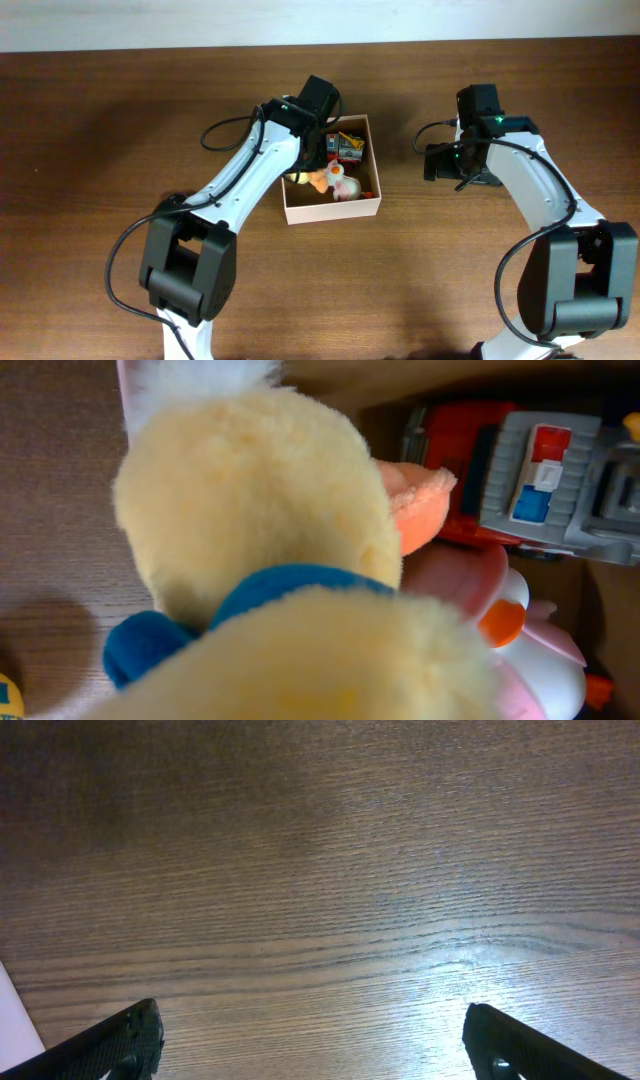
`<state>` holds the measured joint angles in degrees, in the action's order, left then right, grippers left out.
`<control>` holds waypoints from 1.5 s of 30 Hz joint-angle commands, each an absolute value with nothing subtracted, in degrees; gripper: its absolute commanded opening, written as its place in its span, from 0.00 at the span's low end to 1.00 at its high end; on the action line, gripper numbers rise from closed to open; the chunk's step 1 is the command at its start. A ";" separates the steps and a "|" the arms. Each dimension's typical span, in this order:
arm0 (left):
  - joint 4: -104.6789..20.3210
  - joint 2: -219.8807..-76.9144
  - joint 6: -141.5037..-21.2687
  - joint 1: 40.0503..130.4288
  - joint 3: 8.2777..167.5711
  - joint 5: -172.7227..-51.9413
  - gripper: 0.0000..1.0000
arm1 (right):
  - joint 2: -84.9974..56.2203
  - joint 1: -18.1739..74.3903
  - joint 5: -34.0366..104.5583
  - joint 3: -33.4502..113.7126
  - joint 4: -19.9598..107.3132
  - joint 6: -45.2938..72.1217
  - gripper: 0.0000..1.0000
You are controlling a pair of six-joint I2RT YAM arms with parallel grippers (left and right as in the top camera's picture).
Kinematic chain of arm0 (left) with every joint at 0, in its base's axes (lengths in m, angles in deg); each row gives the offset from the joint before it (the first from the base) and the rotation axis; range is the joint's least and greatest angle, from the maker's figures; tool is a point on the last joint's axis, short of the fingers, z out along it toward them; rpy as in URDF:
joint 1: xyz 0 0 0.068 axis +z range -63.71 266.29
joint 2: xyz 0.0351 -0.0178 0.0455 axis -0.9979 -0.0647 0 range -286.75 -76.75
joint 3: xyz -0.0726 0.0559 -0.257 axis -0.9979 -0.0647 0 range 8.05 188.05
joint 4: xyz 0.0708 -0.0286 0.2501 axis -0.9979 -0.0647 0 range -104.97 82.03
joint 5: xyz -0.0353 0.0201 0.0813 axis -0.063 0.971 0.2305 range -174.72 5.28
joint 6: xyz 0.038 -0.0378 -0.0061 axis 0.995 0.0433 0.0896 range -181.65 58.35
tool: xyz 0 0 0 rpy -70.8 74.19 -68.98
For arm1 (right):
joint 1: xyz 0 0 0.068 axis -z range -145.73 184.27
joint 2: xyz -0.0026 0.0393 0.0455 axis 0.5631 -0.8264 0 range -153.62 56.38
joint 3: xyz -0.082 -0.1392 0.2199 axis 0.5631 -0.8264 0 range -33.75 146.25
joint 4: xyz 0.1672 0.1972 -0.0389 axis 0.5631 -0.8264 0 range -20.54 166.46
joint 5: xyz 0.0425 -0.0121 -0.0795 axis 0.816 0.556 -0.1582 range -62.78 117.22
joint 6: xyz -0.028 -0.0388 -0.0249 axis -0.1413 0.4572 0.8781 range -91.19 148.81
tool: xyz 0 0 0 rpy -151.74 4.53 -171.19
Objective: Pack container
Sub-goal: 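Lower the yellow duck into the box and open the left gripper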
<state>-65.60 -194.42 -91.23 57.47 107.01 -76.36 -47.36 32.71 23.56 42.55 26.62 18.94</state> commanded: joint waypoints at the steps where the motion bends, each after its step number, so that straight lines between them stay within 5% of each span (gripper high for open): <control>1: -65.16 -194.96 -90.25 57.19 105.58 -76.75 0.02 | -46.18 32.88 22.59 43.03 26.57 18.88 0.99; 6: -64.37 -195.12 -90.25 57.19 104.69 -76.73 0.02 | -46.18 32.88 22.62 43.03 26.57 18.88 0.99; 9: -63.50 -195.14 -90.25 57.21 104.67 -76.49 0.20 | -46.20 32.88 22.62 43.03 26.60 18.88 0.99; 10: -63.09 -195.14 -90.25 57.21 104.67 -76.07 0.38 | -46.18 32.88 22.62 43.03 26.57 18.88 0.99; 11: -62.71 -195.14 -90.25 57.21 104.67 -75.79 0.43 | -46.18 32.88 22.62 43.03 26.57 18.88 0.99; 28: -60.90 -195.14 -89.79 57.21 104.67 -75.61 0.75 | -46.18 32.88 22.62 43.03 26.57 18.88 0.99; 45: -67.46 -191.16 -85.51 57.21 110.96 -62.10 0.75 | -46.20 32.88 22.62 43.05 26.60 18.88 0.99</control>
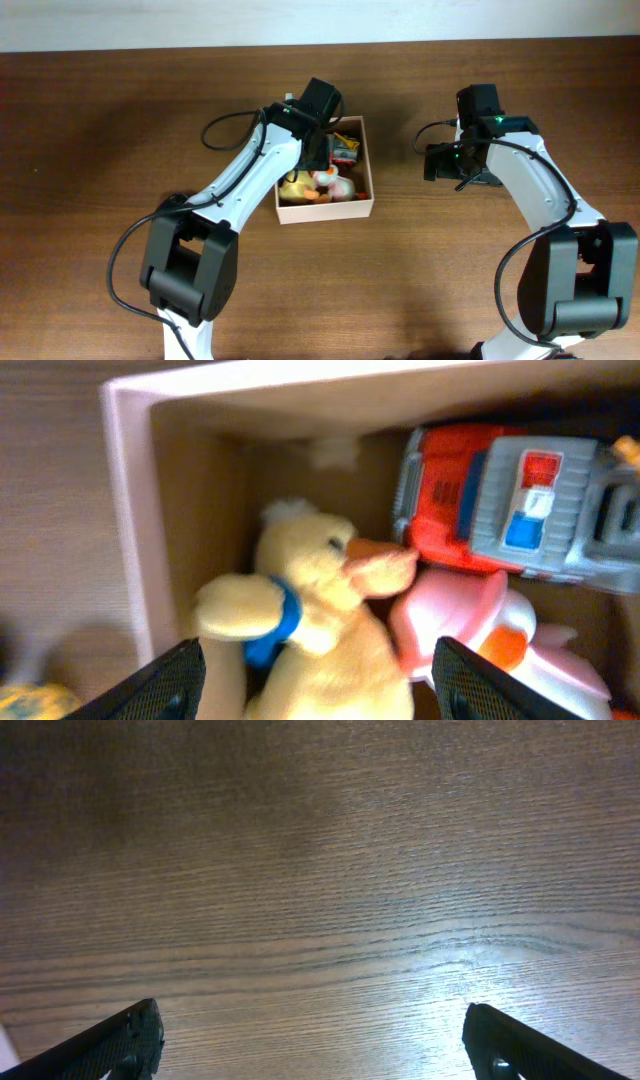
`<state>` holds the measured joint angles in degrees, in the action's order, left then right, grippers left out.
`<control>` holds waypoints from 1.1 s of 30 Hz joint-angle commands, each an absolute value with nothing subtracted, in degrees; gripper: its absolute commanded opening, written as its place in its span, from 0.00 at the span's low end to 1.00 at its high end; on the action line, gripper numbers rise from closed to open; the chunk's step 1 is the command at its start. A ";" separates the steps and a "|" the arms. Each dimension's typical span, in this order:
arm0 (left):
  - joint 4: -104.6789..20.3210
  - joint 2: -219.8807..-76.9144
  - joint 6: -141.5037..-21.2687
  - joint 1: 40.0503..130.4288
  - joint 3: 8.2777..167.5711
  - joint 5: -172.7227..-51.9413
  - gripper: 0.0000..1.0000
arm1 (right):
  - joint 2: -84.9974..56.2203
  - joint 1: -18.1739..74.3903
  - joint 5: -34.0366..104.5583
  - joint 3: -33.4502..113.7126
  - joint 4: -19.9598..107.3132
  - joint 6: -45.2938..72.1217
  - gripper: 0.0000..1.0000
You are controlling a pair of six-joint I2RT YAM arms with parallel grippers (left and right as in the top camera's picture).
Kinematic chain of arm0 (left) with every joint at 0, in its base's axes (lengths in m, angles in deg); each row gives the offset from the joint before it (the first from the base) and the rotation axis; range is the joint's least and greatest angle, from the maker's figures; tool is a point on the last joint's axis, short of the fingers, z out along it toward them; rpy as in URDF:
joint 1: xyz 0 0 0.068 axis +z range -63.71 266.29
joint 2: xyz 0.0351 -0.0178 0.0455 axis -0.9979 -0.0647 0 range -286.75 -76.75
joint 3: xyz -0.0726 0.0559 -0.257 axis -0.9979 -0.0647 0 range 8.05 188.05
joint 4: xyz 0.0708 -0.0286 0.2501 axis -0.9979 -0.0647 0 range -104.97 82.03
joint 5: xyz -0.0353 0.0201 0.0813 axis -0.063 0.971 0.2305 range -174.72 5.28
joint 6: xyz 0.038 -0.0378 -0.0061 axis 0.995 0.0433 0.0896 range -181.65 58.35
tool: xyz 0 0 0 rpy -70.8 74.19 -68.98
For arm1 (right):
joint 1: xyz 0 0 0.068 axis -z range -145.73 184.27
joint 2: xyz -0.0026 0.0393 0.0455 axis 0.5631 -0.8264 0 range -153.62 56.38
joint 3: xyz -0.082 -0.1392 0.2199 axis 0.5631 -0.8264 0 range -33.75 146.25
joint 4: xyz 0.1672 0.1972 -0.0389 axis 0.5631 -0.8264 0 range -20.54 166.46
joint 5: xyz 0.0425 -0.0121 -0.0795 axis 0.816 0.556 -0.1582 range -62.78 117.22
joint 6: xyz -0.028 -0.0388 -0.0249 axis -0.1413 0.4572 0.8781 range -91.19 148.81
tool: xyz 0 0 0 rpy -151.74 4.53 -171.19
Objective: Pack container
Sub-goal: 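Lower the yellow duck into the box and open the left gripper, then move the left gripper back left and lower onto the black tin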
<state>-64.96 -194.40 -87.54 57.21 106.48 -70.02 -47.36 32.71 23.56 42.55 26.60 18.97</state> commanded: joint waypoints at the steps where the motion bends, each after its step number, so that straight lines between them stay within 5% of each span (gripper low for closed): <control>1: -69.03 -190.20 -85.51 57.21 112.16 -61.73 0.75 | -46.18 32.88 22.62 43.03 26.57 18.88 0.99; 12: -82.06 -176.67 -88.48 58.24 116.01 -65.71 0.80 | -46.18 32.88 22.62 43.03 26.60 18.88 0.99; 20: -96.64 -175.49 -96.08 67.35 115.49 -65.45 0.80 | -46.20 32.88 22.62 43.03 26.57 18.88 0.99; 33: -88.66 -175.49 -104.24 83.70 105.43 -71.68 0.79 | -46.20 32.88 22.59 43.03 26.57 18.88 0.99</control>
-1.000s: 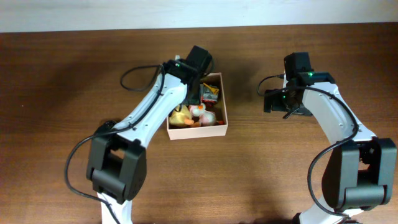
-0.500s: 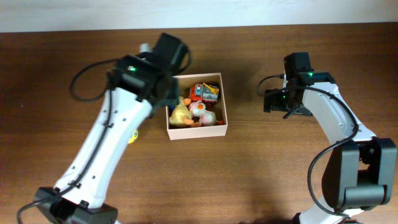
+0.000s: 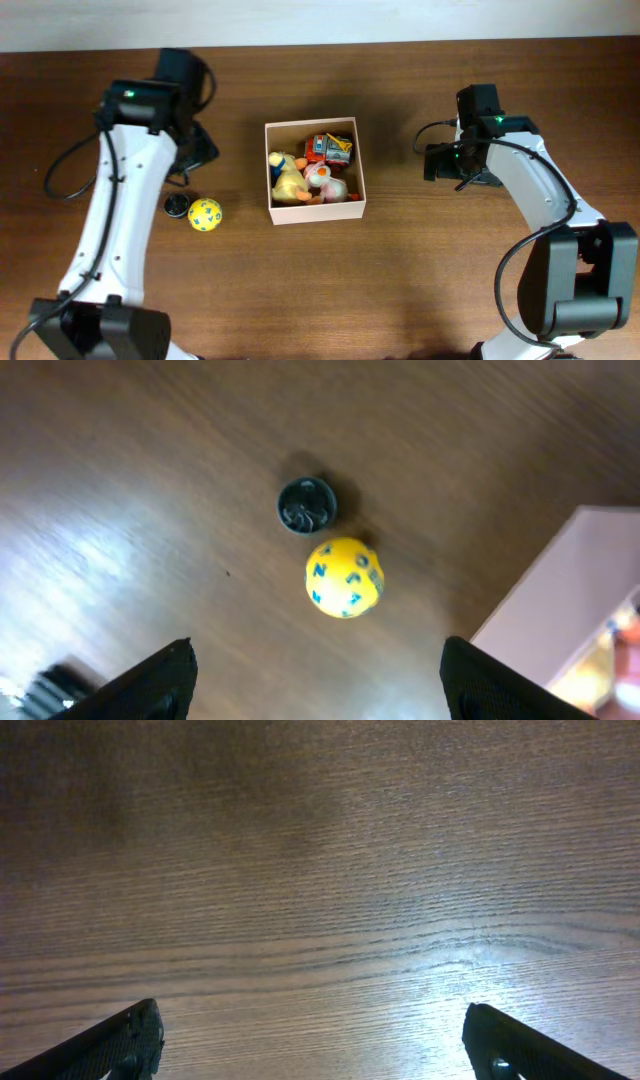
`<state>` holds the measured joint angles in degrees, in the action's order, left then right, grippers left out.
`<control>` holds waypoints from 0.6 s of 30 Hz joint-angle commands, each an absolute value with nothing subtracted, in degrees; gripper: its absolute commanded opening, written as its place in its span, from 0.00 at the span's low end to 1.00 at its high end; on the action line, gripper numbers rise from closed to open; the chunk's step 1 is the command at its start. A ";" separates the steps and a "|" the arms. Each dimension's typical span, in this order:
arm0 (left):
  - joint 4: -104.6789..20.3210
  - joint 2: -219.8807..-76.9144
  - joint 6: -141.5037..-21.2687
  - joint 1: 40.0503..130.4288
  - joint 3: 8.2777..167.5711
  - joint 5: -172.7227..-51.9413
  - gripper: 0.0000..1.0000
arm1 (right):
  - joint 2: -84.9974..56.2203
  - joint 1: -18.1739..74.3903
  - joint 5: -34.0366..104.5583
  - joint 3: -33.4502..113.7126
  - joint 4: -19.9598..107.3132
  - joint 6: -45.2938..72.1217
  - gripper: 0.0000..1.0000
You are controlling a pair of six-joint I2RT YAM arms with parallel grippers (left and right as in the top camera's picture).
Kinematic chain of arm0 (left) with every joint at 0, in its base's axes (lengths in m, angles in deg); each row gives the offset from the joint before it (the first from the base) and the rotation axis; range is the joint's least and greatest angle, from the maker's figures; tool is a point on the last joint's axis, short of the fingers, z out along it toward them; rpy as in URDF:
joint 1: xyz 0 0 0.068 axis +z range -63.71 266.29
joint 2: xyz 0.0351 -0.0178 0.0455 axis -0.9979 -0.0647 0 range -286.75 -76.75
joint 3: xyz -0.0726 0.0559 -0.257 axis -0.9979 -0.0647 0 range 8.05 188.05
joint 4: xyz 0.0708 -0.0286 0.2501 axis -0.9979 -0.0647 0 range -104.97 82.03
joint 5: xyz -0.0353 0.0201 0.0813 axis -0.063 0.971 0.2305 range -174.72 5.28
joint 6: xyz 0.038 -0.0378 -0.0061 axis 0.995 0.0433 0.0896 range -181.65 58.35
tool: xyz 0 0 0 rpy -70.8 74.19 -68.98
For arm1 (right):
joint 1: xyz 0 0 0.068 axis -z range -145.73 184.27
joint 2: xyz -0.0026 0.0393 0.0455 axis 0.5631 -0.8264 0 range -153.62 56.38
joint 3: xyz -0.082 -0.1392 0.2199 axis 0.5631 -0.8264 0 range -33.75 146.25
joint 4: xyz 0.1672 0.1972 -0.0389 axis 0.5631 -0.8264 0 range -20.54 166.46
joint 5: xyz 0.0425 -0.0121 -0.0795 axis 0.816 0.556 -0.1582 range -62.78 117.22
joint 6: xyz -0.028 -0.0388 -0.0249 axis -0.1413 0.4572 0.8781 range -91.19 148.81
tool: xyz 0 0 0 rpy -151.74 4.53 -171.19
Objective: Pack container
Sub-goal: 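Move the left gripper back left and lower onto the black tin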
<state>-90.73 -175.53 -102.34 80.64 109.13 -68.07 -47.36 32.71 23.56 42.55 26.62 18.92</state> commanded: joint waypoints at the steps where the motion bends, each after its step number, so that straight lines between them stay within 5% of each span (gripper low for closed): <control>1: -87.11 -175.49 -103.80 84.92 103.73 -71.87 0.80 | -46.18 32.88 22.62 43.03 26.57 18.88 0.99; 12: -66.78 -175.62 -88.78 93.84 87.92 -80.25 0.82 | -46.20 32.88 22.62 43.03 26.57 18.88 0.99; 15: -65.40 -176.04 -85.88 95.06 87.25 -80.88 0.99 | -46.18 32.88 22.62 43.03 26.57 18.88 0.99; 18: -65.29 -176.47 -85.31 95.48 87.20 -80.88 1.00 | -46.18 32.88 22.62 43.03 26.57 18.88 0.99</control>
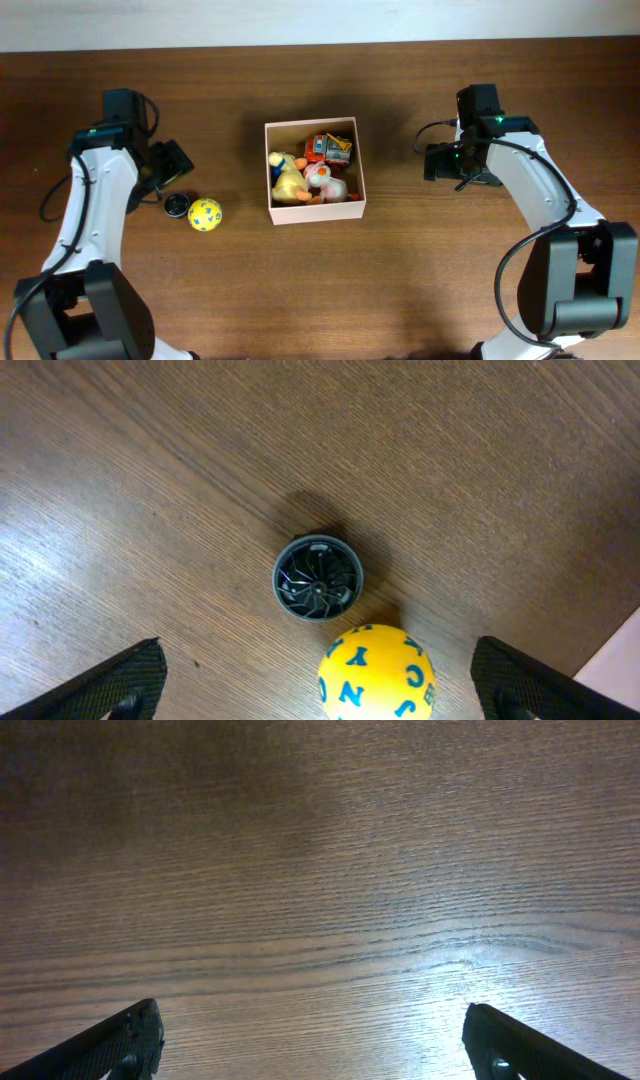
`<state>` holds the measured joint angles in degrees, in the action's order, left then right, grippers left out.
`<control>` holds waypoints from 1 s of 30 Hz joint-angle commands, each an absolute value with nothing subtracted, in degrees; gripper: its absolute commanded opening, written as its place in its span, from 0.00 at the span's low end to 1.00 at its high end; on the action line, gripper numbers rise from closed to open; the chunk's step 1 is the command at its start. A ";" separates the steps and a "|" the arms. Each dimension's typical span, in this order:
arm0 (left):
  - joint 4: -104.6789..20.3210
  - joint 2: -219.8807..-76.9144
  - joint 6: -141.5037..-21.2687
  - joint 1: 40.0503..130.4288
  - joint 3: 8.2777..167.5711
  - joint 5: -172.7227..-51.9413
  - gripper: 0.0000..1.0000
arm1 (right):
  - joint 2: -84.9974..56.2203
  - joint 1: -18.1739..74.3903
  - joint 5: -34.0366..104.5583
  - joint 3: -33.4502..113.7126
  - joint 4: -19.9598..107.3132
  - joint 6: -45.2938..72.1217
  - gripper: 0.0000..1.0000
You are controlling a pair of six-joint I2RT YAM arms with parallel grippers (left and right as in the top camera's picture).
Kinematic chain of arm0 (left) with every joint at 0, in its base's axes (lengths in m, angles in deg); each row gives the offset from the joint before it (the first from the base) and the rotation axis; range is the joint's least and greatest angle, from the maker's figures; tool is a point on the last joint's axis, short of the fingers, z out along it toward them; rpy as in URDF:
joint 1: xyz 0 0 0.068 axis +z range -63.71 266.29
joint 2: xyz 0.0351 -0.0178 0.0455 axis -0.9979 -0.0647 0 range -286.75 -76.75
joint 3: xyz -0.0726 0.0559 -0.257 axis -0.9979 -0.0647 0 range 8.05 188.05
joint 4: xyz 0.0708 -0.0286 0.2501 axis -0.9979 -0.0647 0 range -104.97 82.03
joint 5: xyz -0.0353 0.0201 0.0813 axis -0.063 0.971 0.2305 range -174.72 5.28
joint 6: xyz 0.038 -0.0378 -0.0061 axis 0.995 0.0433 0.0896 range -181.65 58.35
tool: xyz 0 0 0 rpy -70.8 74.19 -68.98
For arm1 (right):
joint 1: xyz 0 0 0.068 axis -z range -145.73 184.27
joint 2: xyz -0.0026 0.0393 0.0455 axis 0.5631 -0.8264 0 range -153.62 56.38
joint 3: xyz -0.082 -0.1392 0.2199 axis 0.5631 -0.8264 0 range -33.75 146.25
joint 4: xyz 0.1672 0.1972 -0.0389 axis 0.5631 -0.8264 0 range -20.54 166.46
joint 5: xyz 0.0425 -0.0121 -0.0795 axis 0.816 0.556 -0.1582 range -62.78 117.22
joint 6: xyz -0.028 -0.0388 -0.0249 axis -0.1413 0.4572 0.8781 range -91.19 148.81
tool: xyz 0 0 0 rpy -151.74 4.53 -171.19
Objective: Pack container
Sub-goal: 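Move the left gripper back left and lower onto the black tin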
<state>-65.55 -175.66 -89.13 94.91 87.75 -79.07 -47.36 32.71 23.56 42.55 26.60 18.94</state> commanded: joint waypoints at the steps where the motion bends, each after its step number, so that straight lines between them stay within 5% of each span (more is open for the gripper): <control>1: -65.23 -177.02 -85.31 95.46 87.03 -80.88 0.99 | -46.18 32.88 22.62 43.03 26.57 18.88 0.99; 20: -63.48 -192.56 -85.79 95.52 86.46 -80.92 0.95 | -46.18 32.88 22.62 43.03 26.60 18.88 0.99; 25: -64.02 -193.04 -85.79 95.52 86.46 -81.14 0.70 | -46.20 32.88 22.62 43.03 26.60 18.88 0.99; 30: -64.40 -193.04 -85.77 95.52 86.46 -82.48 0.62 | -46.18 32.88 22.62 43.03 26.57 18.88 0.99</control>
<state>-64.09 -192.49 -86.07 95.26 86.77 -81.19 -47.36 32.71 23.56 42.55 26.60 18.94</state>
